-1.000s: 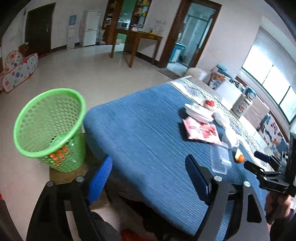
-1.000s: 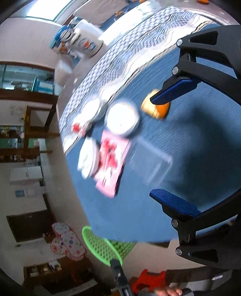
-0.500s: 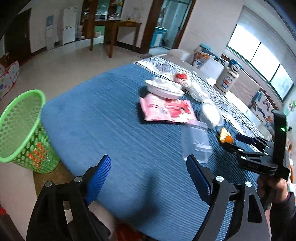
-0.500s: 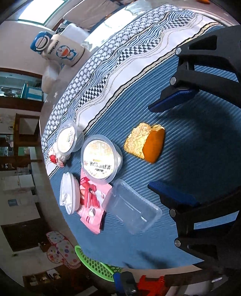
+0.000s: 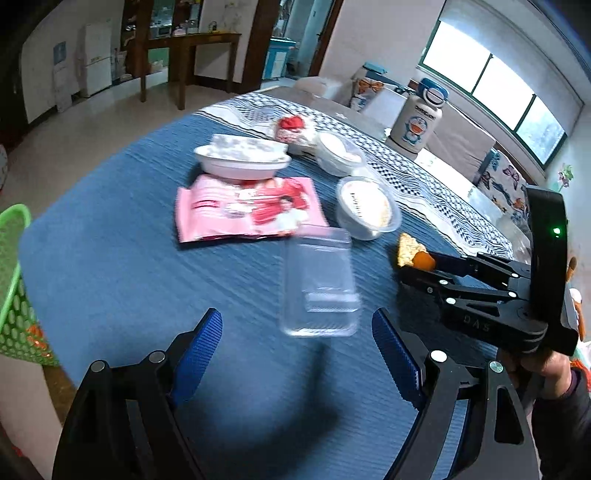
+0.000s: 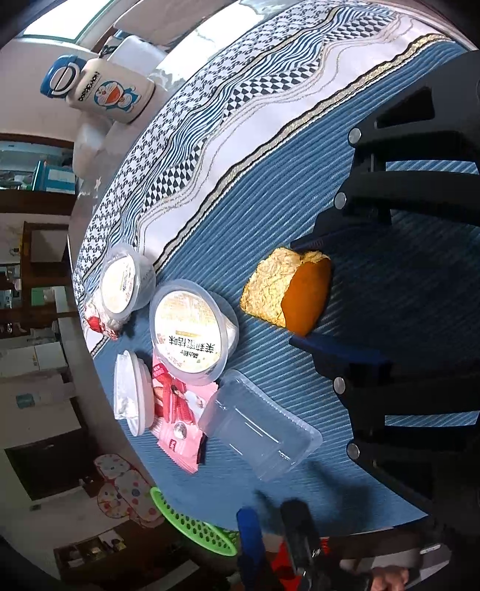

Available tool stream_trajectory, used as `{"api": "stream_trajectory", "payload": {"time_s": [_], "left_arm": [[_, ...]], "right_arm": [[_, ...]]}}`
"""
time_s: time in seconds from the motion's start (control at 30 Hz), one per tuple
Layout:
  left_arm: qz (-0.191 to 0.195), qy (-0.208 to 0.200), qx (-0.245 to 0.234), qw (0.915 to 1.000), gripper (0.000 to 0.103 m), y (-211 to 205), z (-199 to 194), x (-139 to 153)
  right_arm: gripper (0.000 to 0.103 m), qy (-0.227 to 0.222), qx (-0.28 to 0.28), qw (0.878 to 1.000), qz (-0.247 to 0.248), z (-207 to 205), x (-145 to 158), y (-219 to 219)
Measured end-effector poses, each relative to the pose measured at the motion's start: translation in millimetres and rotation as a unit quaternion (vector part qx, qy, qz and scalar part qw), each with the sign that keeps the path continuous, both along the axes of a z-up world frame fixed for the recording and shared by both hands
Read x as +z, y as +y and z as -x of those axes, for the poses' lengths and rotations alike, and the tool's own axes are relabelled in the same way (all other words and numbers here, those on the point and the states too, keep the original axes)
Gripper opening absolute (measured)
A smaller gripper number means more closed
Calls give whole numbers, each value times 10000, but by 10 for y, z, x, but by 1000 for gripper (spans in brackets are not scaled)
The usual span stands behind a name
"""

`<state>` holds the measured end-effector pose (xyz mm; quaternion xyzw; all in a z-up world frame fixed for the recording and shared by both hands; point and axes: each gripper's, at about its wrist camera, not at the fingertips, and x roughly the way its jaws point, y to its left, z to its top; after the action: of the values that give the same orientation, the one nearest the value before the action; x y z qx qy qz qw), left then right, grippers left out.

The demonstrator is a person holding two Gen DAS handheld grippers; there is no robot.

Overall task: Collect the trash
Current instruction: 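Return both tools to the table and grasp the bread slice with the right tool, then grasp the clear rectangular container with the left tool and lift it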

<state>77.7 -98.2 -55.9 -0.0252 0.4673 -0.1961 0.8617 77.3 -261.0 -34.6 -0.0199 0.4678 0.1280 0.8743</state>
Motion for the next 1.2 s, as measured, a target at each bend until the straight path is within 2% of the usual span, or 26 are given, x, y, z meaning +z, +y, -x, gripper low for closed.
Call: {"api": "stream_trajectory", "payload": {"time_s": [0.43, 0.6, 0.7, 0.93, 1.2], "left_arm": [[-341, 74, -44, 9994, 70, -345, -179, -185], [-462, 15, -40, 9989, 60, -415, -193, -225], [-472, -3, -17, 9989, 52, -384, -188, -218], [-298, 1, 119, 9995, 51, -213, -132, -150], [-253, -280, 315, 9988, 51, 143, 38, 84]], "right_arm": [[43, -135, -114, 9996, -206, 137, 157, -175], [43, -168, -144, 9995, -230, 174, 199, -184], [43, -179, -142, 9995, -237, 190, 222, -176], [43, -244, -96, 9993, -277, 237, 305, -84], [42, -361, 156, 9989, -271, 238, 430, 214]]}}
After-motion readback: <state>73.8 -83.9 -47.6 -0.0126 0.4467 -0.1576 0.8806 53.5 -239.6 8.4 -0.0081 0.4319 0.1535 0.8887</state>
